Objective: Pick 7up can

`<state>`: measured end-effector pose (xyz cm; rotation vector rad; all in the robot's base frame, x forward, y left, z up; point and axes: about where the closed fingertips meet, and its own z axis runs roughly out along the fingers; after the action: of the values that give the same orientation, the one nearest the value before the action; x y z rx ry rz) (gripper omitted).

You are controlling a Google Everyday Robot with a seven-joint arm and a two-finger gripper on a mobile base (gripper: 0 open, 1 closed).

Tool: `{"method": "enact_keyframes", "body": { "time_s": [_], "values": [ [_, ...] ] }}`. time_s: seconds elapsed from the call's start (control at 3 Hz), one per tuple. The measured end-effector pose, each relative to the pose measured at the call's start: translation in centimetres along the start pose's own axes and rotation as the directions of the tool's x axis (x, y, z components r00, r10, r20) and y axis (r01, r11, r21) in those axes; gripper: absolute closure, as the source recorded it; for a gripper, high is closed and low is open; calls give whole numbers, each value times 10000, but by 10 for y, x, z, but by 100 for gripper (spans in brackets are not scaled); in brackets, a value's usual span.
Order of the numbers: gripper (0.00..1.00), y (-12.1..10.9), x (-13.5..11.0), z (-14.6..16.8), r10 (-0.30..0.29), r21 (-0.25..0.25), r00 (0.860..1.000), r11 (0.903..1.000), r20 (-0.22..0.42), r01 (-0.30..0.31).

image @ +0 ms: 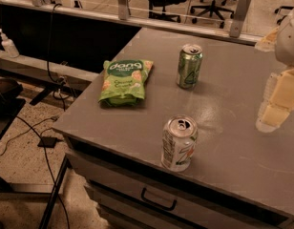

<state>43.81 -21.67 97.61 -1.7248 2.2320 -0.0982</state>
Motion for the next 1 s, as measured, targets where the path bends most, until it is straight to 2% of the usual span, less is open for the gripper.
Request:
{"method": "enact_keyframes", "body": {
  "time_s": [0.33, 0.67, 1.0],
  "values": [
    [0, 0, 0, 0, 0, 2, 10000, 10000, 1, 0],
    [0, 3, -6, 0, -67, -137, 9995, 9999, 323, 72],
    [0, 20, -25, 2, -503, -517, 9942, 9971, 953, 554]
  ]
}}
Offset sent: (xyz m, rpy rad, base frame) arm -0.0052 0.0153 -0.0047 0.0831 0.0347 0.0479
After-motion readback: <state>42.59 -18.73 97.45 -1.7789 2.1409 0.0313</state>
